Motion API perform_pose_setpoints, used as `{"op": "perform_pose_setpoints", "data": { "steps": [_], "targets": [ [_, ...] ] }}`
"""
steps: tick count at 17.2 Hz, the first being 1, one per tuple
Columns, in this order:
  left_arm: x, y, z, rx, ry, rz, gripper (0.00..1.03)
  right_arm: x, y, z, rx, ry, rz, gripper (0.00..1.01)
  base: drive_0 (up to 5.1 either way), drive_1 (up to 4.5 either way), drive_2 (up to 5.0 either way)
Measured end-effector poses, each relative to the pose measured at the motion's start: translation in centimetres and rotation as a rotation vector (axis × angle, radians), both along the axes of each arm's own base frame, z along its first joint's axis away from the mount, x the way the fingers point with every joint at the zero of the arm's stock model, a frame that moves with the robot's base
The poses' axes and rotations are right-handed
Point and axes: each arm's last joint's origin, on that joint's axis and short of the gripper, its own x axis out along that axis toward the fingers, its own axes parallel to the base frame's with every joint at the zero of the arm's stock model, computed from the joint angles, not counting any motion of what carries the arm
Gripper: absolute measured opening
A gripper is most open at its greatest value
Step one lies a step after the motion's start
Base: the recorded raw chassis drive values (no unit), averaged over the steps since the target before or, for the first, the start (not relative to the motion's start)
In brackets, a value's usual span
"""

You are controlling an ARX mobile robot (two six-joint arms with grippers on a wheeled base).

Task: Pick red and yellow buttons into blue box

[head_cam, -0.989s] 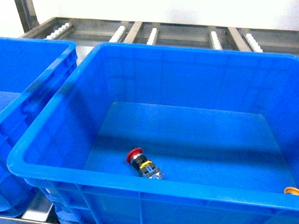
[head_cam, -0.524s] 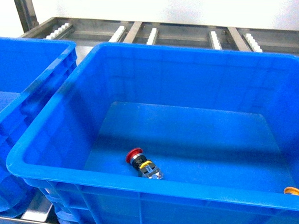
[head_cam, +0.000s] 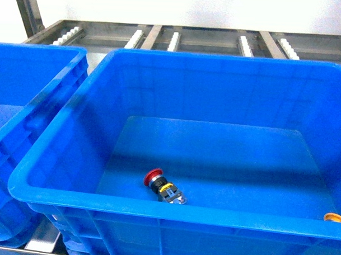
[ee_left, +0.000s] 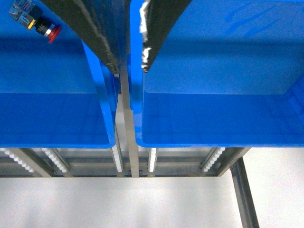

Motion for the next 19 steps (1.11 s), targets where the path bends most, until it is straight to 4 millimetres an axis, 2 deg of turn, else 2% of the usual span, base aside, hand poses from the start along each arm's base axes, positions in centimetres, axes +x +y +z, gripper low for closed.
{"op": "perform_pose_setpoints", "data": {
  "steps": [1,3,7,9,10,15,16,17,19],
  "targets": [
    [-0.6,0.9,-1.0,0.000,-0.001,0.002,0.02,0.0,1.1,-1.0,-0.008,0.000,0.000,0.02,0.0,0.00,0.0],
    [-1.0,2.2,-1.5,-0.002,0.000,0.025,0.02,-0.1,1.1,-0.9,-0.008,-0.011,-0.002,0.02,0.0,0.00,0.0],
    [-1.4,2.0,-2.2,-0.001,-0.016,-0.005,0.02,0.0,1.1,-0.9,-0.008,-0.010,-0.002,0.02,0.0,0.00,0.0],
    [-2.1,2.0,-2.8,-0.001,0.039,-0.005,0.02,-0.1,1.1,-0.9,-0.008,-0.011,-0.002,0.02,0.0,0.00,0.0],
    [-2.5,2.1,-2.4,-0.001,-0.014,-0.004,0.02,0.0,1.1,-0.9,-0.008,-0.009,-0.002,0.02,0.0,0.00,0.0],
    [-2.5,2.1,-2.5,-0.001,-0.003,-0.004,0.02,0.0,1.1,-0.9,-0.008,-0.010,0.000,0.02,0.0,0.00,0.0],
    [-2.5,2.1,-2.5,-0.001,-0.003,-0.004,0.02,0.0,1.1,-0.9,-0.008,-0.009,0.000,0.06,0.0,0.00,0.0],
    [-2.5,2.1,-2.5,-0.001,-0.004,-0.004,0.07,0.0,1.1,-0.9,-0.008,-0.010,0.000,0.19,0.0,0.00,0.0],
    [-2.5,2.1,-2.5,-0.001,-0.004,-0.004,0.31,0.0,1.1,-0.9,-0.008,-0.010,0.000,0.41,0.0,0.00,0.0]
  ]
}}
